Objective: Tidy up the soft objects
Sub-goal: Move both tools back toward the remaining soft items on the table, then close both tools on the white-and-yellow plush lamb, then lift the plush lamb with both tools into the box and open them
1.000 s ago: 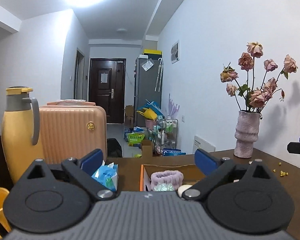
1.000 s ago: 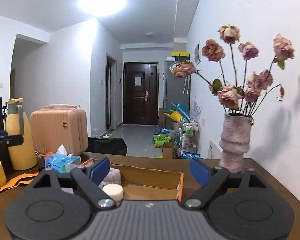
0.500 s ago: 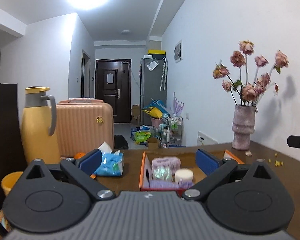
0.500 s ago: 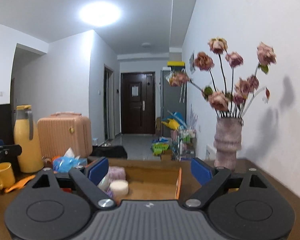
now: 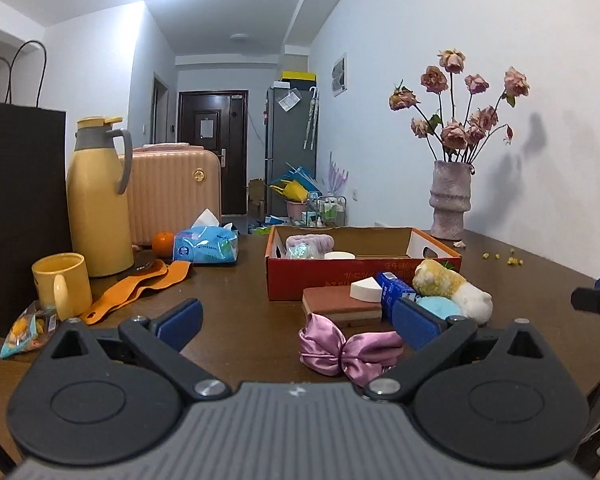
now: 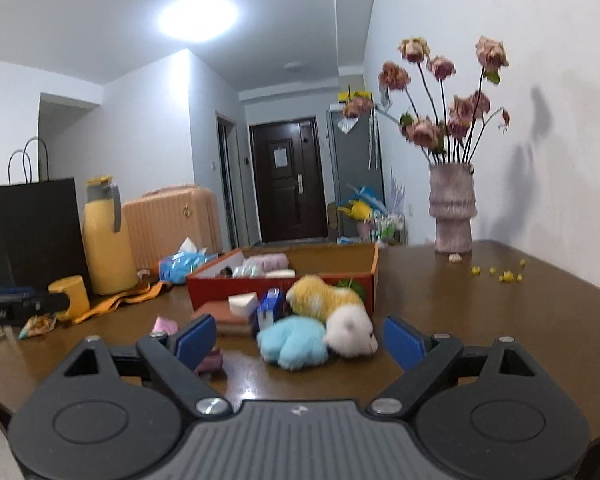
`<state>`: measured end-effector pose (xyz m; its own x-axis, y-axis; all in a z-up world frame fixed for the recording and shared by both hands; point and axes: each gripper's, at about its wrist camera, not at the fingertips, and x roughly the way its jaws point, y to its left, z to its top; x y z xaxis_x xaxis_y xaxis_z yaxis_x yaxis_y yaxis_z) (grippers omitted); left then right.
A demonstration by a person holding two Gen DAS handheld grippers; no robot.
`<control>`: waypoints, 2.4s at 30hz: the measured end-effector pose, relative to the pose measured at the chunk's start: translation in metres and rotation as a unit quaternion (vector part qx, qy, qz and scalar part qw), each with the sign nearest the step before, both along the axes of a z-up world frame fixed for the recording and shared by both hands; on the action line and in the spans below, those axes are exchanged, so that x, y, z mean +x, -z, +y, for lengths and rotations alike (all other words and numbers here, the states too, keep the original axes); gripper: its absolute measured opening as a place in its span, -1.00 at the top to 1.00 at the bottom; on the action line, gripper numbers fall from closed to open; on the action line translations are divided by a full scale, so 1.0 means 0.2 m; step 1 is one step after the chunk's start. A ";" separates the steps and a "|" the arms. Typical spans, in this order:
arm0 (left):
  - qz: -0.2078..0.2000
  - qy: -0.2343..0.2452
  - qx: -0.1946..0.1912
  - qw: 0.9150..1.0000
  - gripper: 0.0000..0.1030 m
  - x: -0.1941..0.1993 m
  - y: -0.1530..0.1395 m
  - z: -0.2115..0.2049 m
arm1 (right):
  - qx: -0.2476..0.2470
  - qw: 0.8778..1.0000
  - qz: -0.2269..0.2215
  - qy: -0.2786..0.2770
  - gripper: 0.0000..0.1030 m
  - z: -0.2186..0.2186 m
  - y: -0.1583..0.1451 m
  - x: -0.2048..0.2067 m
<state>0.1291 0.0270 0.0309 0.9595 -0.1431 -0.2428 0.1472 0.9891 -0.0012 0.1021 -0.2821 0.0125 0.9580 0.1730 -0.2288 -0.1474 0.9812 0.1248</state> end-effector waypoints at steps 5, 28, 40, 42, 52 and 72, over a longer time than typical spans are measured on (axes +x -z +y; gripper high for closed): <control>0.006 0.017 -0.016 1.000 -1.00 0.06 -0.01 -0.05 | 0.004 1.000 0.008 0.027 -0.74 -0.03 0.03 0.02; 0.133 0.175 0.008 0.976 0.41 1.21 0.18 -0.89 | 0.085 0.983 0.163 -0.018 -0.22 -0.28 0.25 1.10; 0.130 0.212 -0.046 0.967 0.69 1.17 0.16 -0.84 | 0.088 0.988 0.128 -0.024 0.12 -0.24 0.22 1.08; 0.115 0.203 -0.036 0.972 0.63 1.13 0.13 -0.86 | 0.057 0.991 0.121 -0.010 0.12 -0.21 0.18 1.04; 0.205 0.204 -0.034 0.957 -0.24 1.21 0.26 -0.96 | 0.050 0.988 0.143 0.018 0.07 -0.27 0.28 0.92; 0.151 0.214 -0.087 0.961 0.19 1.25 -0.01 -0.82 | 0.053 0.994 0.096 -0.014 0.14 -0.23 0.03 0.96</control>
